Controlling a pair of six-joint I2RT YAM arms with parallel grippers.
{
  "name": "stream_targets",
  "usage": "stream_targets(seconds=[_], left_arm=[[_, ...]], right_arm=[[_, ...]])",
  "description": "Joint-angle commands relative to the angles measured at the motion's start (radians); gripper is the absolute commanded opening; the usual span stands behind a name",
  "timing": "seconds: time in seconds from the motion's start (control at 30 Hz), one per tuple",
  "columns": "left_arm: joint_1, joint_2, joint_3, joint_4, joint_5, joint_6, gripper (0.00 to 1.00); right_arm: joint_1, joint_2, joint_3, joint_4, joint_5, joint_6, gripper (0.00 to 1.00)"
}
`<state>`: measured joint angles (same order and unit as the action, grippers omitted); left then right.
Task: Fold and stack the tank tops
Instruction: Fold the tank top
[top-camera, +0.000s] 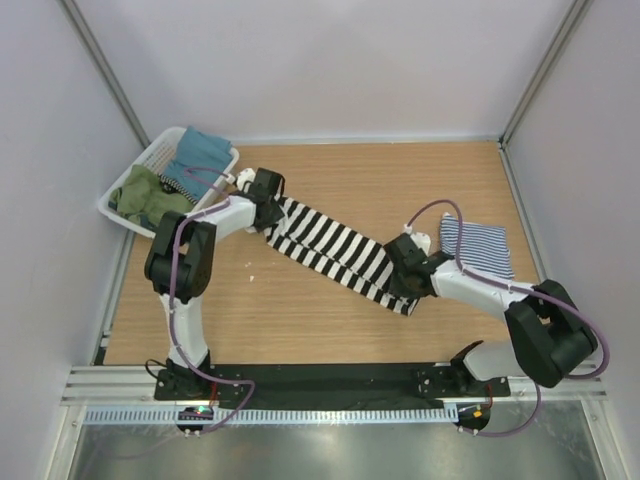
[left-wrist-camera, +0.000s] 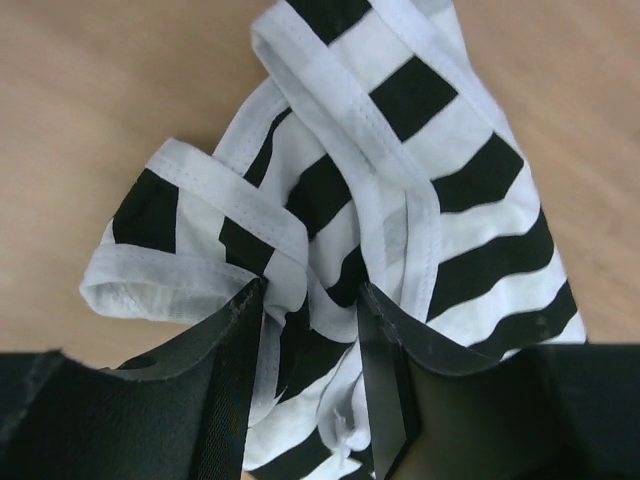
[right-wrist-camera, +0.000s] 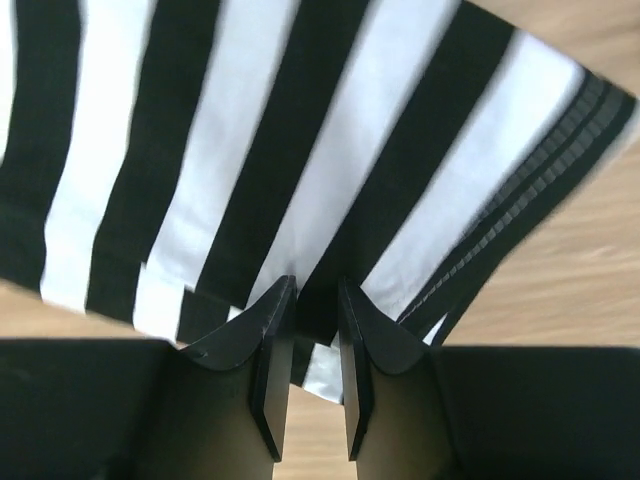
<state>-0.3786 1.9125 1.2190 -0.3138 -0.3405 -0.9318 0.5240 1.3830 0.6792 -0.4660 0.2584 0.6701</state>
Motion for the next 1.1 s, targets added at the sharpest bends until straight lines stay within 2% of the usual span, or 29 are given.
stream_targets(seconds=[0.0, 0.03, 0.1, 0.17, 0.3, 0.43, 0.53, 0.6, 0.63, 0.67, 0.83, 0.93, 0.97, 1.07], left_arm=[[0.007, 0.161, 0.182, -0.008, 0.112, 0.080, 0.44], [0.006, 0.196, 0.279, -0.008, 0.188, 0.090, 0.43], [-0.003, 0.300, 0.379, -0.004, 0.251, 0.100, 0.40], [-0.034, 0.359, 0.515, 0.005, 0.297, 0.116, 0.39], [-0.088, 0.477, 0.730, 0.001, 0.325, 0.168, 0.41], [-0.095, 0.549, 0.872, -0.007, 0.388, 0.211, 0.47], [-0.094, 0.539, 0.903, -0.024, 0.367, 0.266, 0.59], [-0.094, 0.508, 0.877, -0.024, 0.306, 0.283, 0.64], [-0.094, 0.491, 0.861, -0.016, 0.293, 0.292, 0.69], [-0.094, 0.458, 0.849, -0.010, 0.281, 0.319, 0.70], [-0.094, 0.370, 0.798, -0.007, 0.207, 0.383, 0.77], [-0.094, 0.329, 0.800, -0.014, 0.189, 0.413, 0.78], [-0.095, 0.318, 0.801, -0.022, 0.195, 0.422, 0.78], [-0.094, 0.267, 0.772, -0.042, 0.225, 0.424, 0.77]], right_arm=[[0.120, -0.039, -0.055, -0.019, -0.083, 0.132, 0.30], [0.160, -0.038, -0.062, -0.008, -0.103, 0.157, 0.30], [0.293, -0.024, -0.066, 0.018, -0.111, 0.236, 0.30], [0.428, 0.008, -0.043, 0.041, -0.105, 0.287, 0.29], [0.608, 0.100, 0.049, 0.104, -0.130, 0.338, 0.30], [0.669, 0.168, 0.189, 0.093, -0.127, 0.306, 0.35], [0.669, 0.134, 0.209, 0.099, -0.114, 0.264, 0.46], [0.669, 0.102, 0.226, 0.093, -0.084, 0.235, 0.51], [0.669, 0.081, 0.239, 0.057, -0.065, 0.224, 0.58], [0.668, 0.071, 0.253, 0.037, -0.047, 0.201, 0.60], [0.595, 0.042, 0.312, -0.031, -0.030, 0.129, 0.60], [0.501, 0.030, 0.330, -0.039, -0.039, 0.074, 0.59], [0.429, 0.025, 0.332, -0.040, -0.045, 0.063, 0.58], [0.314, 0.028, 0.339, -0.013, -0.077, 0.008, 0.55]])
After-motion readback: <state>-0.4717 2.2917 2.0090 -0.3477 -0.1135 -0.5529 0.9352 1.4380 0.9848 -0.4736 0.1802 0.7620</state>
